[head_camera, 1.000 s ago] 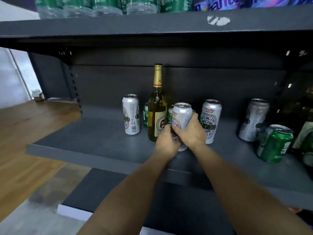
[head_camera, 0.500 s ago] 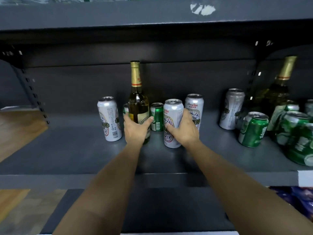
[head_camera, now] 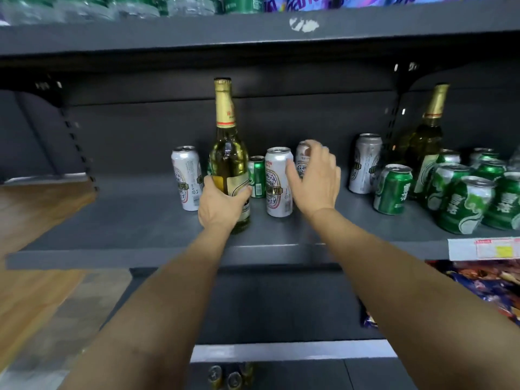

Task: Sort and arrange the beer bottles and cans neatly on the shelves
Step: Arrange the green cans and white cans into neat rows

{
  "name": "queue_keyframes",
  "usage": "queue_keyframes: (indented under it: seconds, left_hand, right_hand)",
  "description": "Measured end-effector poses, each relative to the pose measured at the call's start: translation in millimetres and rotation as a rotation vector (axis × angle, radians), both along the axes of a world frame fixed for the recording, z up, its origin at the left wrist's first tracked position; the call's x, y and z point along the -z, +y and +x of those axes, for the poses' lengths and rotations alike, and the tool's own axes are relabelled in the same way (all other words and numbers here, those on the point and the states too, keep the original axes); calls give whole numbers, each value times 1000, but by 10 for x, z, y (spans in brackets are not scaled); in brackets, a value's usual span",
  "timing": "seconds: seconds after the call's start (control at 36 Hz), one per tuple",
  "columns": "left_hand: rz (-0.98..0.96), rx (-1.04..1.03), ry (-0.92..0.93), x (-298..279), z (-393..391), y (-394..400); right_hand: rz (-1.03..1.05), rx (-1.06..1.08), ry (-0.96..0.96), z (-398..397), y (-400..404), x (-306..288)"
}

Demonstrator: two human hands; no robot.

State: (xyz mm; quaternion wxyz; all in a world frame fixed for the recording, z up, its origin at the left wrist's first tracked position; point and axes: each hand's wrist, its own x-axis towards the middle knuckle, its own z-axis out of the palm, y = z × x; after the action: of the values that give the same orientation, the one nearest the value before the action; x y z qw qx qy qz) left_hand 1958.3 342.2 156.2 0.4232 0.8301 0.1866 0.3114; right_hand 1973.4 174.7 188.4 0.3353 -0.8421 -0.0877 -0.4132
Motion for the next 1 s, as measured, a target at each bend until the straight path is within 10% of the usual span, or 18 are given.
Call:
queue_keyframes:
  seconds: [0.39, 1.0]
  left_hand:
    - [-21, 239, 57, 204, -1608, -1878]
    - [-46, 1045, 368, 1223, -2726, -6566]
  right_hand:
    - [123, -324, 454, -1471, -1439, -236]
    - [103, 496, 703, -3181, -5735, 709]
